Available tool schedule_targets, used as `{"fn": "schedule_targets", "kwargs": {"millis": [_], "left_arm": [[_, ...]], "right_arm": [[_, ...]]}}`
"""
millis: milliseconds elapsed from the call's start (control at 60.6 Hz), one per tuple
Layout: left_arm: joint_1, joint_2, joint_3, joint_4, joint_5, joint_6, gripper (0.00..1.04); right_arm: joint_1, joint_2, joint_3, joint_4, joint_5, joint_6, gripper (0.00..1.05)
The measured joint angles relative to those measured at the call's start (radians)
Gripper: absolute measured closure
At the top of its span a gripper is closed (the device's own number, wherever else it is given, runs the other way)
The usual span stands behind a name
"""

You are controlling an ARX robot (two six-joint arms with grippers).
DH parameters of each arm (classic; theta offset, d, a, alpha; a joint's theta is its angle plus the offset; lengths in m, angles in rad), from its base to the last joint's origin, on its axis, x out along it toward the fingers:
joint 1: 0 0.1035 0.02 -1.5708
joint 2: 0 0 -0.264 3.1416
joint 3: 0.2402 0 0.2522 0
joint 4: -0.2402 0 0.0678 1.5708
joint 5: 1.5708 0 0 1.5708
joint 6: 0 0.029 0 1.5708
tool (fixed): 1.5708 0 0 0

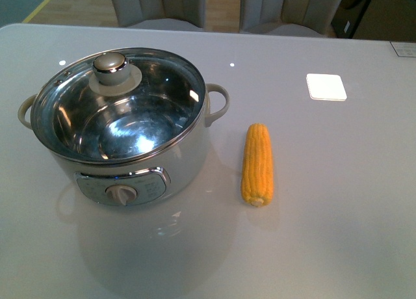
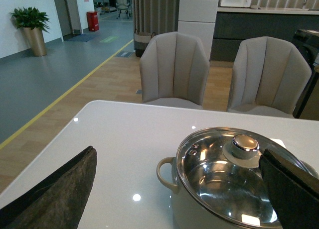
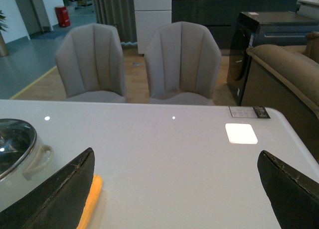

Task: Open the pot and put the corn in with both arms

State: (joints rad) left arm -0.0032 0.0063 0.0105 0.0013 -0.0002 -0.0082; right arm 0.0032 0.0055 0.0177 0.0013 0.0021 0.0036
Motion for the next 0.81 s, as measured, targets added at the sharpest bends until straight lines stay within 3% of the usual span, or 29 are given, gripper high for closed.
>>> {"fn": "schedule_targets", "kwargs": {"millis": [758, 808], "left_arm": [[0.0, 0.0, 0.0, 0.0, 0.0, 0.0, 0.07], [0.001, 0.06, 0.046, -0.132, -0.01, -0.054, 0.07]], "right_arm": [[0.0, 0.0, 0.0, 0.0, 0.0, 0.0, 0.09], [0.0, 0.0, 0.0, 0.0, 0.0, 0.0, 0.09]]}}
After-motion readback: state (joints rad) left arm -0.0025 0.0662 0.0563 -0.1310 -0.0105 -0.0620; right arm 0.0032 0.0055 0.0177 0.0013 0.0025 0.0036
